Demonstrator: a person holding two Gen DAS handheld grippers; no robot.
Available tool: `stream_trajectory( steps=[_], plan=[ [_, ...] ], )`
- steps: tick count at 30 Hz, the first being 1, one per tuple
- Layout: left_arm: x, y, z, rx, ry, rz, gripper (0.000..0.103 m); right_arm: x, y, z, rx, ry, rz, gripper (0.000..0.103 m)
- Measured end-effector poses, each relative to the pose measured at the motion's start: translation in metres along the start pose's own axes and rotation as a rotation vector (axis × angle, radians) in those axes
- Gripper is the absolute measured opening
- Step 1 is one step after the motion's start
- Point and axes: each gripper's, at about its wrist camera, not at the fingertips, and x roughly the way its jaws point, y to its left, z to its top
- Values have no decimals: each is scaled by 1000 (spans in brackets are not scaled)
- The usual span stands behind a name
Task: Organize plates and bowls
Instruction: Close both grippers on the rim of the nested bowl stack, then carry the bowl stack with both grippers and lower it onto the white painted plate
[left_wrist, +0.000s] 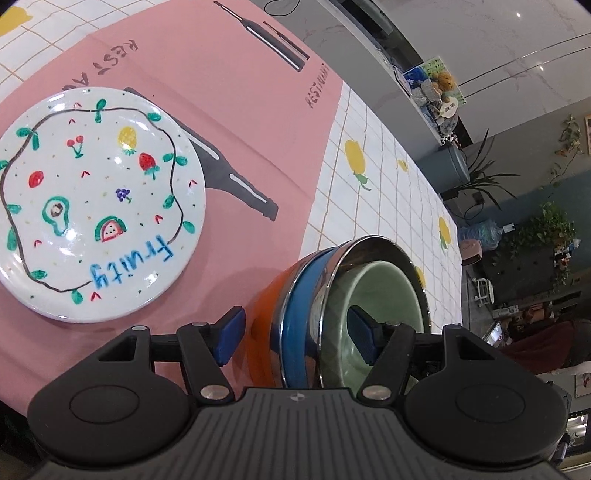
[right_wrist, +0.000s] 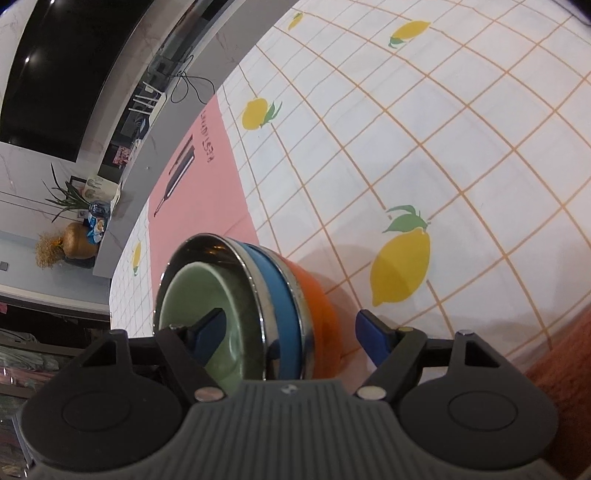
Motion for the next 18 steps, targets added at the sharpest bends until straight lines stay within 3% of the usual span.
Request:
stream_trajectory(
  steps=[9,13,18],
  plan=[
    [11,3,-2,0,39,6,67,7,-11,3,66,50,29,68],
    [14,3,-3,0,55,-4,61,13,-11,2,78,76,23,57],
    [13,3,-3,6,62,-3,60,11,-9,0,64,66,8,55]
  ],
)
